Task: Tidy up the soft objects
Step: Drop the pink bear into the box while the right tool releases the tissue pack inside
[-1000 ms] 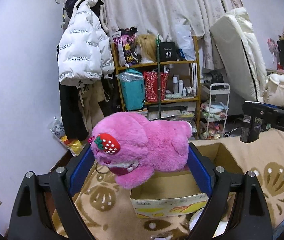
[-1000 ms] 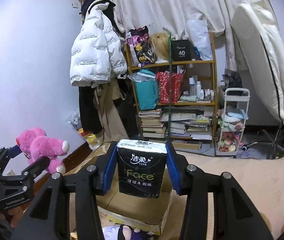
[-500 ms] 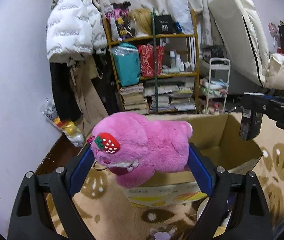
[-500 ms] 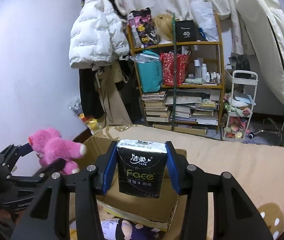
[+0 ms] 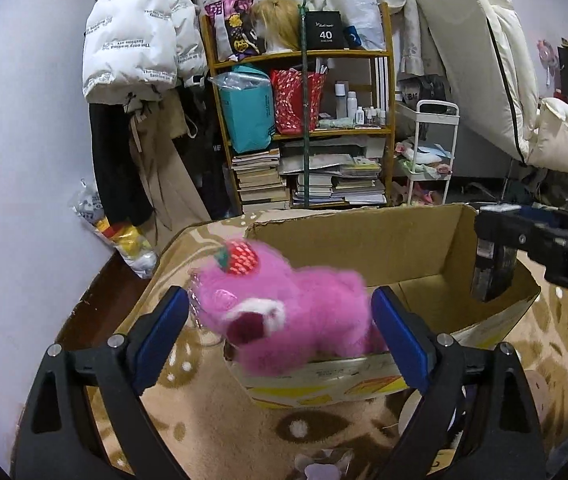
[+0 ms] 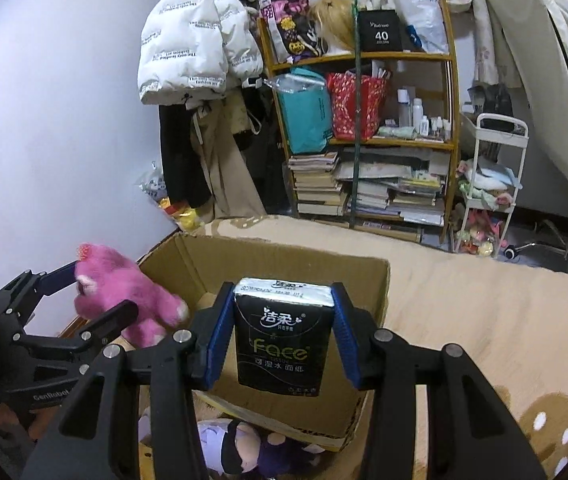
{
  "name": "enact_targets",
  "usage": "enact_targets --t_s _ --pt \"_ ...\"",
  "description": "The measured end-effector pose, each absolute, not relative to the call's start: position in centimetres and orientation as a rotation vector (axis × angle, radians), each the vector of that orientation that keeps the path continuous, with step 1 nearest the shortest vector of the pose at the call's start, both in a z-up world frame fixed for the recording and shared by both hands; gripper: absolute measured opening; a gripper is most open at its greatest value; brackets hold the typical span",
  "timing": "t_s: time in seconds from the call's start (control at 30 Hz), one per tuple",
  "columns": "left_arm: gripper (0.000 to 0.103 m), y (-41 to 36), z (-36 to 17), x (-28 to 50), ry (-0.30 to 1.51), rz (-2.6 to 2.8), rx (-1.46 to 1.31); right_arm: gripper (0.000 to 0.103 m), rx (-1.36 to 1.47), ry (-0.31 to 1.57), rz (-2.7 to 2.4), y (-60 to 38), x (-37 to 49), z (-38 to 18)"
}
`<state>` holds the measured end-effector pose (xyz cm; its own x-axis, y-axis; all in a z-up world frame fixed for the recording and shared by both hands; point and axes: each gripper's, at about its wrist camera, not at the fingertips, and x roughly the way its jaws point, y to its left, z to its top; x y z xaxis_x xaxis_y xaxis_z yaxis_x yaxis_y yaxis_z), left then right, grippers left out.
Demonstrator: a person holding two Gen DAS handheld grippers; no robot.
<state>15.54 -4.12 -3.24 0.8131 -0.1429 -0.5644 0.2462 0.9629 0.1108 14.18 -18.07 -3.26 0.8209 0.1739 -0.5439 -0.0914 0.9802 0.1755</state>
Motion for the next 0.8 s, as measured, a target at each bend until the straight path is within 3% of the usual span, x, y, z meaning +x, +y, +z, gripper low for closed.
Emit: enact_targets --t_s 0.27,0.37,0.47,0.57,0.63,0.8 --pt "0.095 -4.3 -3.0 15.0 0.586 -0.182 0.222 0.051 0.136 0.590 0.124 -18.1 14.1 -3.4" --pt "0.096 -4.0 -2.3 14.5 0.586 -0.174 0.217 0.063 0.138 0.585 0.114 -18.2 13.8 -3.2" --pt "0.099 -3.5 -1.6 13.7 0.598 -0.162 0.201 0.067 0.151 0.588 0.104 -18.3 13.2 -2.9" --pt "0.100 -3.1 -0.9 13.0 0.606 -0.156 0.182 0.089 0.165 0.579 0.076 -18.7 12.2 -2.4" --pt "0.100 -2.8 -0.6 12.2 0.611 -0.154 0.178 0.099 0.166 0.547 0.045 -19.0 11.0 -1.9" --pt "0.100 -2.1 0.5 10.4 0.630 -0.150 0.159 0.101 0.183 0.542 0.019 -19.6 9.2 -0.7"
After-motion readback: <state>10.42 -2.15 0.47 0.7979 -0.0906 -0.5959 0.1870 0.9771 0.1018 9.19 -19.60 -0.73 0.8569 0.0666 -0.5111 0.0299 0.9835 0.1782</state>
